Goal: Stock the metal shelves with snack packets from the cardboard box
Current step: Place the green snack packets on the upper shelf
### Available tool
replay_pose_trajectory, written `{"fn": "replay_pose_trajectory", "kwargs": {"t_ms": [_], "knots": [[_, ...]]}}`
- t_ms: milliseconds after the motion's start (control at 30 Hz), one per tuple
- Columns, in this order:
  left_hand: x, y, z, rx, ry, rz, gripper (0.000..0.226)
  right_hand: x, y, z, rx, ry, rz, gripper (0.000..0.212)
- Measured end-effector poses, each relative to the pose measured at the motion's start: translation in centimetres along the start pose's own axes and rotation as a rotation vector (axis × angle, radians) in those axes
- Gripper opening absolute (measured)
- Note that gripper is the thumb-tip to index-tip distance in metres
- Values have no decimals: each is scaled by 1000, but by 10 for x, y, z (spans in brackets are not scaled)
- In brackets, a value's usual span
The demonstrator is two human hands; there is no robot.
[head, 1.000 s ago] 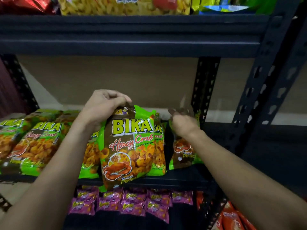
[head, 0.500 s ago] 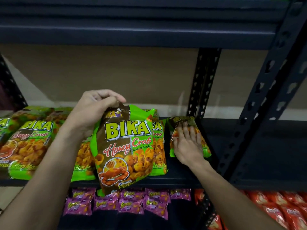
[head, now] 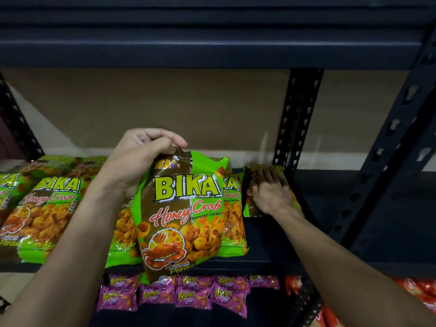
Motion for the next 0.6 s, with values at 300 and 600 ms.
{"fn": "replay_pose_trajectory", "kwargs": {"t_ms": [300, 600], "knots": [[4, -1, 5, -15, 0, -70, 21, -11, 0, 29, -2, -81, -13, 63], [4, -13, 18, 0, 5, -54, 18, -14, -2, 52, -33, -69, 27, 63]]}}
Point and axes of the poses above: each hand's wrist, its own z-axis towards the middle knuckle, its own x-axis out of the back of the hand, y = z × x, the point moved 2 cm from there along z, towards the middle knuckle, and after that the axes turned 3 degrees about y, right-handed, at the moved point
